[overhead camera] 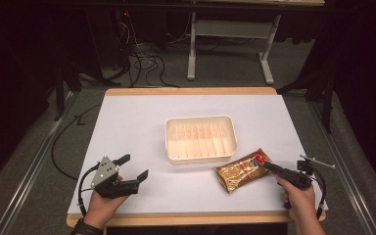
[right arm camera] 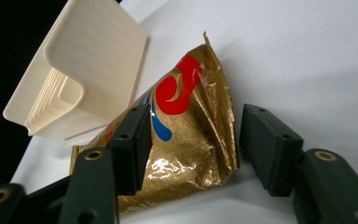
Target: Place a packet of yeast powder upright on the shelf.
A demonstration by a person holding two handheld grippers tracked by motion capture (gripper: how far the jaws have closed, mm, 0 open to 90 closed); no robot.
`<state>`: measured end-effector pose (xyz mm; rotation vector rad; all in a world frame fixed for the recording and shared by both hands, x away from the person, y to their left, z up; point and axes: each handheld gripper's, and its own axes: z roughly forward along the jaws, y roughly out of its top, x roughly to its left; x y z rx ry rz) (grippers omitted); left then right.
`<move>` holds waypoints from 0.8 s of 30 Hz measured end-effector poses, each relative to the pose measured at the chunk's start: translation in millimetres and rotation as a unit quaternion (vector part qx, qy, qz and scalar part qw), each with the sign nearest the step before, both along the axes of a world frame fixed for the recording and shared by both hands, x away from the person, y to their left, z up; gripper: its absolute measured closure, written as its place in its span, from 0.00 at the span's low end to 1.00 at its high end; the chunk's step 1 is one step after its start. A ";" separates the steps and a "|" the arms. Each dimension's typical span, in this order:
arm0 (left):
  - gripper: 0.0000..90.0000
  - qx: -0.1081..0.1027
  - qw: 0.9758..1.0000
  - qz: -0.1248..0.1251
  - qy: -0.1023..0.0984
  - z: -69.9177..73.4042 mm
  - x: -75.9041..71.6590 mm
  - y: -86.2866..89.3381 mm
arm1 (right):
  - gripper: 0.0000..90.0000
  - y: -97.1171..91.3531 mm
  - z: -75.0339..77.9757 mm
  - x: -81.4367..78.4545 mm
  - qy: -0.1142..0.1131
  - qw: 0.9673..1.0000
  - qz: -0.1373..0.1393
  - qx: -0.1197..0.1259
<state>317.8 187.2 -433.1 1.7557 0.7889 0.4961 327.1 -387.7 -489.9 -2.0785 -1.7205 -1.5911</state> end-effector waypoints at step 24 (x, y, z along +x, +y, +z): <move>0.18 0.005 1.000 -0.005 -0.001 -0.1 -0.8 -0.5 | 0.99 9.8 32.5 -10.5 -0.097 0.995 0.013 -0.033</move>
